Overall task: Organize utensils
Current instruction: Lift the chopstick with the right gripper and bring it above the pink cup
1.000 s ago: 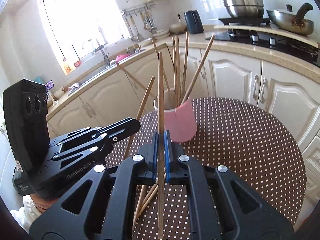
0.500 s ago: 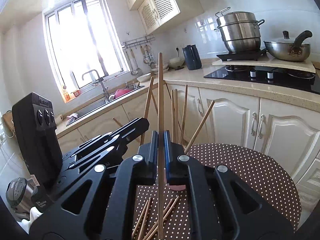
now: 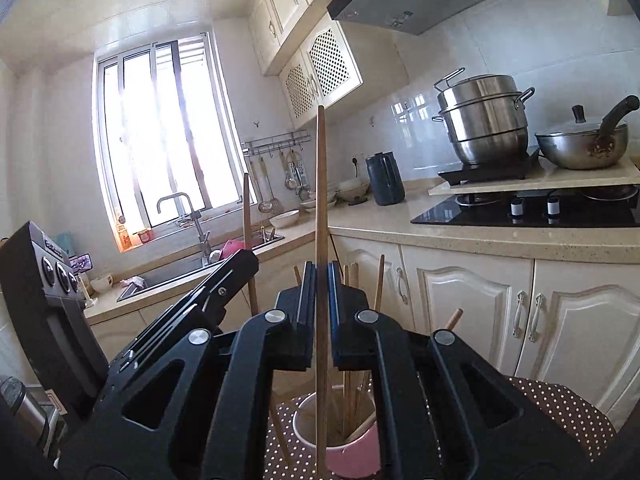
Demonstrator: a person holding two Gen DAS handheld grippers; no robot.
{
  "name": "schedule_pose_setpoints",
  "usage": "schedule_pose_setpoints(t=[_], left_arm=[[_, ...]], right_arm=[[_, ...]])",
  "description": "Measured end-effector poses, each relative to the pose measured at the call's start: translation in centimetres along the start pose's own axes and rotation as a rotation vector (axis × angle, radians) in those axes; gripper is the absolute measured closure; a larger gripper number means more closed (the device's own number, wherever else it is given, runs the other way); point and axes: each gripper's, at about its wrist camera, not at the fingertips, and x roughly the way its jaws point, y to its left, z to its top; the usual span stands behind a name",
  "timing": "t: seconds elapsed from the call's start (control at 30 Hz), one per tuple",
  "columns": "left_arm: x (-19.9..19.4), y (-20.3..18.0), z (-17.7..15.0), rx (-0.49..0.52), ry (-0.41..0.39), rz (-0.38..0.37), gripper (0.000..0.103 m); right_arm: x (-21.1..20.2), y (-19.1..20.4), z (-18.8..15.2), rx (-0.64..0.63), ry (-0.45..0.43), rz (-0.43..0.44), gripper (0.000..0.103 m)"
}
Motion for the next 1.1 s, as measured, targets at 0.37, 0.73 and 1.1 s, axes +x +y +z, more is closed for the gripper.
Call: schedule_pose_setpoints(t=[0.37,0.73,1.1], left_arm=[[0.7,0.6,-0.7,-0.004,-0.093,0.069,0.097],[0.8,0.4,-2.3,0.028,-0.038,0.041,0.097],[0.0,1.3,-3.5,0.016,0.064,0.041,0.097]], right_arm=[[2.3,-0.9,-1.7,-0.007,-0.049,-0.017,0.097],[1.8,-1.4,-4.0,-0.015,0.006,0.019,0.097],[0.4,-1.5,-5.8,-0.024,0.072,0.019,0.097]])
